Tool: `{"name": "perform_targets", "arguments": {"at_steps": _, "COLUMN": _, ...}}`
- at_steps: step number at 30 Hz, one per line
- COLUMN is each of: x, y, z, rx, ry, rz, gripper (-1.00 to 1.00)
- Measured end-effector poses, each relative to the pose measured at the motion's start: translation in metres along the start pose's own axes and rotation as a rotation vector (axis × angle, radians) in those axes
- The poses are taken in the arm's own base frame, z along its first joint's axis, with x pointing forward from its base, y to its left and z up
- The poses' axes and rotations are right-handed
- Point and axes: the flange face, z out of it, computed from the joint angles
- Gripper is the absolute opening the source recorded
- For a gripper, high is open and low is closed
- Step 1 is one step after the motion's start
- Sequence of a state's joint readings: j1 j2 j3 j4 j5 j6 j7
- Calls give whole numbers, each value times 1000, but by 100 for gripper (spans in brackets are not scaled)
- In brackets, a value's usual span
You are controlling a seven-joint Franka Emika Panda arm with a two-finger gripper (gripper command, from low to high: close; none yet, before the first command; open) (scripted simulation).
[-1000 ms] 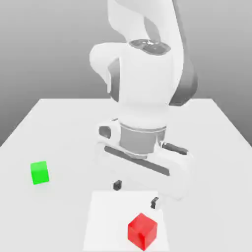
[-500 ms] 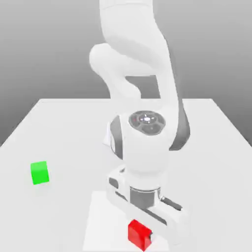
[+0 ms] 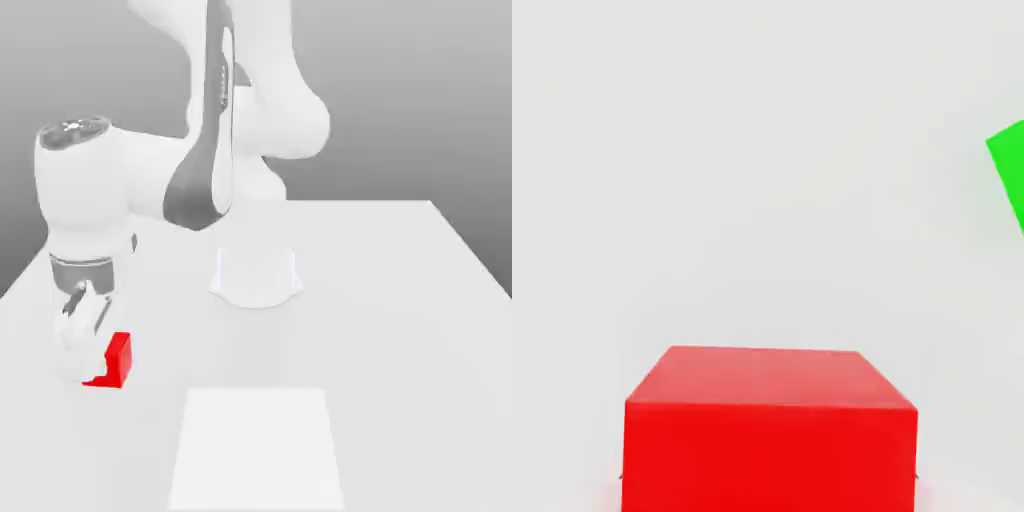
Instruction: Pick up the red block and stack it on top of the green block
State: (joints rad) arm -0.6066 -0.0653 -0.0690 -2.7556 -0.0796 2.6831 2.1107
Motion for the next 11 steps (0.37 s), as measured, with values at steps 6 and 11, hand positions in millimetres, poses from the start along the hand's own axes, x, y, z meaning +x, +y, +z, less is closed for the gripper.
{"name": "perform_targets", "arguments": {"at_steps": 6, "x": 87, "y": -4, "z": 27, "rx": -13, "ry": -28, "rz": 426, "gripper": -100}}
{"name": "perform_targets", "arguments": {"at_steps": 11, "x": 88, "y": -1, "z": 54, "rx": -13, "ry": -29, "rz": 440, "gripper": 100}}
